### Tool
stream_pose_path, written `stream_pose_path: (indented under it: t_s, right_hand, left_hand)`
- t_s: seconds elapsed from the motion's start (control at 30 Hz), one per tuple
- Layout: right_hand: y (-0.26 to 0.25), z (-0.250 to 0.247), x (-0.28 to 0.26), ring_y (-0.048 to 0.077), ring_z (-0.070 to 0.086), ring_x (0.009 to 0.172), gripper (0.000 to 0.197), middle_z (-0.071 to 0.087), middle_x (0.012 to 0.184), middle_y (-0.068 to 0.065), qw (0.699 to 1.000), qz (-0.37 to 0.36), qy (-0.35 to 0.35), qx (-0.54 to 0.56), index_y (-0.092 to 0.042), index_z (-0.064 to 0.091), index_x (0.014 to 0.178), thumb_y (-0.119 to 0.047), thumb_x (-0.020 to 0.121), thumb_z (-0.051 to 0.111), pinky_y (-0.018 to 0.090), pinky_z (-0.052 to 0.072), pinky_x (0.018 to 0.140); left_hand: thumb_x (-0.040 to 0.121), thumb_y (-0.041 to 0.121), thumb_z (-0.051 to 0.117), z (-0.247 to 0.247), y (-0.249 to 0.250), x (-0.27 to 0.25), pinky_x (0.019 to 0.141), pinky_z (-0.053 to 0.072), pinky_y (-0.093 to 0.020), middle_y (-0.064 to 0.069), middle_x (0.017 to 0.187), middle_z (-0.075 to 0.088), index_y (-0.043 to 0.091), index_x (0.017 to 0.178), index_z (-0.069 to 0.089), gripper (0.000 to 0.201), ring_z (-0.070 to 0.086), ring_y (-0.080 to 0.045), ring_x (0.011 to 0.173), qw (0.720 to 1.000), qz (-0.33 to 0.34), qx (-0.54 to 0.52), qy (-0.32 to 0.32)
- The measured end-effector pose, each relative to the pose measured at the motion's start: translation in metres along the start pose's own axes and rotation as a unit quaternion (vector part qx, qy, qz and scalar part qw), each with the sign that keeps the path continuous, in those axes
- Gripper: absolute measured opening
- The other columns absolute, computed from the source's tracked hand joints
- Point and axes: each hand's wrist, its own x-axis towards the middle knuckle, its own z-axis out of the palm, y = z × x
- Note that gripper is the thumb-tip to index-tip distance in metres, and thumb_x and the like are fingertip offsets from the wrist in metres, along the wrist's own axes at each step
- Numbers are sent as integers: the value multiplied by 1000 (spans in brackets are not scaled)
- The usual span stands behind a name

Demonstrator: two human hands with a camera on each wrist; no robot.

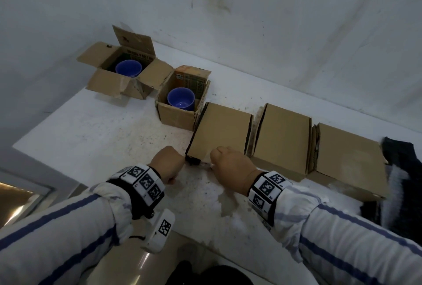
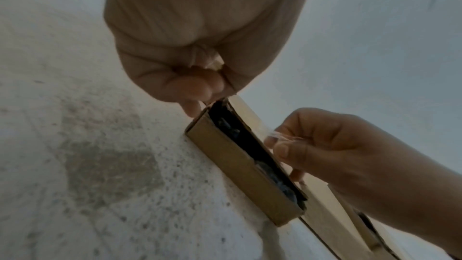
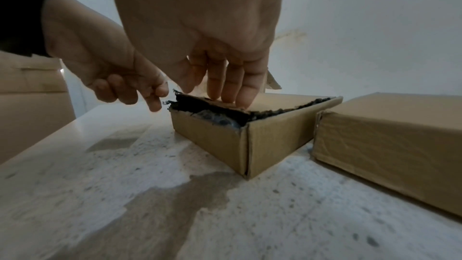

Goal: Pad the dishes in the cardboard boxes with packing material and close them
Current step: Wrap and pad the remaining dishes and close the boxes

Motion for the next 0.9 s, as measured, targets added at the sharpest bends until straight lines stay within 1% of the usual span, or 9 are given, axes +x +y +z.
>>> stream_pose_path:
  t_s: [0.07, 0.17, 0.33, 0.47, 0.53, 0.63, 0.7, 0.8, 0.9]
  right_hand:
    - [1, 0, 0, 30, 50, 99, 18, 55, 110, 15, 1000, -6, -6, 7, -4, 52, 107, -12, 93, 45, 34, 39, 79]
    - [0, -4, 2, 31, 51, 97, 16, 55, 108, 15, 1000, -3, -7, 21, -3, 53, 103, -14, 93, 46, 35, 39, 77]
    - [-2, -8, 4, 32, 52, 97, 18, 55, 108, 14, 999, 9, -12, 39, -4, 53, 103, -17, 93, 45, 35, 41, 75]
    - [-4, -11, 6, 31, 52, 97, 18, 55, 108, 14, 999, 16, -24, 42, -5, 53, 104, -16, 93, 44, 33, 39, 73]
    - [-5, -10, 7, 31, 52, 96, 18, 56, 107, 14, 999, 17, -22, 39, -5, 54, 103, -16, 93, 44, 31, 34, 70]
    - [-7, -6, 5, 30, 52, 98, 21, 55, 109, 14, 999, 19, -28, 18, -4, 55, 105, -17, 93, 44, 30, 31, 69]
    - [-9, -2, 2, 30, 51, 101, 24, 54, 111, 13, 999, 16, -34, 0, -5, 56, 108, -18, 93, 44, 31, 30, 69]
    - [-9, 1, -1, 30, 50, 104, 27, 53, 114, 10, 999, 11, -38, -17, -11, 59, 114, -21, 93, 44, 31, 34, 69]
    - [-10, 4, -3, 29, 48, 106, 30, 52, 116, 8, 999, 9, -45, -23, -19, 59, 120, -23, 94, 46, 32, 40, 73]
  left_hand:
    - [85, 8, 57, -2, -4, 5, 46, 42, -25, -8, 71, 52, 15, 75, 46, 16, 51, -20, 56, 1000, 14, -7, -3]
    - [75, 15, 72, 0, -6, 8, 57, 39, -29, -6, 84, 53, 21, 83, 42, 32, 49, -21, 73, 997, 71, -19, -19]
    - [75, 20, 73, 4, -5, 19, 56, 29, -24, 2, 76, 47, 22, 74, 39, 35, 45, -17, 74, 991, 121, 52, 16]
    - [77, 22, 71, 9, -1, 23, 54, 29, -26, 2, 74, 45, 19, 76, 40, 31, 44, -14, 69, 994, 93, 59, 26]
    - [80, 22, 67, 12, 2, 24, 60, 34, -28, -2, 79, 50, 11, 87, 46, 25, 52, -23, 76, 993, 78, 79, 30]
    - [84, 24, 62, 15, 1, 27, 66, 38, -28, -13, 92, 55, 0, 103, 49, 33, 59, -32, 88, 992, 69, 105, 30]
    - [83, 25, 65, 15, -3, 29, 63, 41, -30, -10, 84, 53, 5, 95, 48, 29, 57, -29, 79, 993, 77, 91, 15]
    - [78, 18, 73, 8, -9, 32, 51, 50, -28, -11, 68, 57, 11, 74, 48, 27, 58, -23, 57, 996, 77, -6, -42]
    - [85, -1, 61, 0, -8, 28, 52, 56, -35, -16, 61, 55, 5, 72, 49, 19, 59, -20, 45, 987, 53, -106, -110]
